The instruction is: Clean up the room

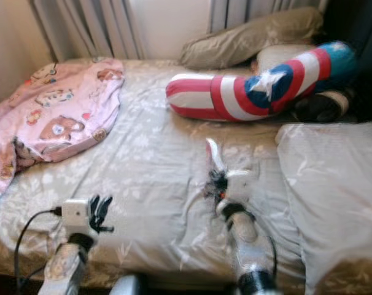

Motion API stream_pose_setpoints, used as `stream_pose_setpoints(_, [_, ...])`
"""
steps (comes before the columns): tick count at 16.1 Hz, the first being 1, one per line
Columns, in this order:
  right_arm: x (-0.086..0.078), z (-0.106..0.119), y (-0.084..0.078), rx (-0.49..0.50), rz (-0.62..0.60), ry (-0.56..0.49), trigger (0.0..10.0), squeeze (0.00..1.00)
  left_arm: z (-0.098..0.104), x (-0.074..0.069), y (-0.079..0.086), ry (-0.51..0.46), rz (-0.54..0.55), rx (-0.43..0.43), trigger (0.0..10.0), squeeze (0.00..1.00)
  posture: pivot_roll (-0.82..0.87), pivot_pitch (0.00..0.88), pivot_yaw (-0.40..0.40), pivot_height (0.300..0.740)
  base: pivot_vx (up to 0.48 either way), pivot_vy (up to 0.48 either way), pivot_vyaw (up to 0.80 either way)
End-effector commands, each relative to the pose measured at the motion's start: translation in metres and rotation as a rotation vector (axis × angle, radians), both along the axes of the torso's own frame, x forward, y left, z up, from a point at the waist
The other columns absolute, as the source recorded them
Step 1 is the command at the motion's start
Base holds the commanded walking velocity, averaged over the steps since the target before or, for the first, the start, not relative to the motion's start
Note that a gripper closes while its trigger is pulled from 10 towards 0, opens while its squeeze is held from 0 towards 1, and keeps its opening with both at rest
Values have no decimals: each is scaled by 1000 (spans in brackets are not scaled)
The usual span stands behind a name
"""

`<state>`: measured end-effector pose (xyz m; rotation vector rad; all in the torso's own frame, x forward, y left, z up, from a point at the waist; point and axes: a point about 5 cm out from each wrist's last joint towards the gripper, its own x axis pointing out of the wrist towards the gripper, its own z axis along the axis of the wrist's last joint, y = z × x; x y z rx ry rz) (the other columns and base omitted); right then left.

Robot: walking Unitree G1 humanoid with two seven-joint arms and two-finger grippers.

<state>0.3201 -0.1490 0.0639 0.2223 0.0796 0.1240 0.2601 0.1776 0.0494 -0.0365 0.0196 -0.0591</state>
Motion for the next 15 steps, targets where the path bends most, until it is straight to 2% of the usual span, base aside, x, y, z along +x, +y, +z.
stream_pose_setpoints(1, [5,3,-4,74,-34,1,10000,0,1,-1,-4,-1,-25,10,10000,0,55,0,16,616,0,0,0])
stream_pose_setpoints(3, [16,4,4,252,-38,55,10000,0,3,-2,-1,-3,-27,19,10000,0,77,0,18,616,0,0,0])
stream_pose_setpoints(4, [19,6,4,272,-57,57,10000,0,3,-3,-1,-5,-28,21,10000,0,86,0,22,616,0,0,0])
stream_pose_setpoints(5, [24,6,1,401,-137,88,10000,0,5,-4,1,-7,-32,30,10000,0,103,0,26,616,0,0,0])
stream_pose_setpoints(6, [26,3,1,455,-159,115,10000,0,6,-6,2,-7,-36,36,10000,0,113,0,30,616,0,0,0])
stream_pose_setpoints(8, [24,-9,6,693,-219,216,10000,0,8,-13,6,-2,-42,54,10000,0,152,0,42,616,0,0,0])
stream_pose_setpoints(9, [25,-9,12,747,-192,222,10000,0,9,-15,7,1,-45,62,10000,0,166,0,48,616,0,0,0])
stream_pose_setpoints(10, [27,-7,15,783,-179,211,10000,0,10,-21,9,4,-52,77,10000,0,183,0,62,616,0,0,0])
stream_pose_setpoints(12, [26,-11,6,846,-242,221,10000,0,11,-31,15,25,-58,94,10000,0,195,0,79,616,0,0,0])
stream_pose_setpoints(15, [2,-44,-15,823,-385,343,10000,0,13,-49,17,57,-82,121,10000,0,246,0,105,616,0,0,0])
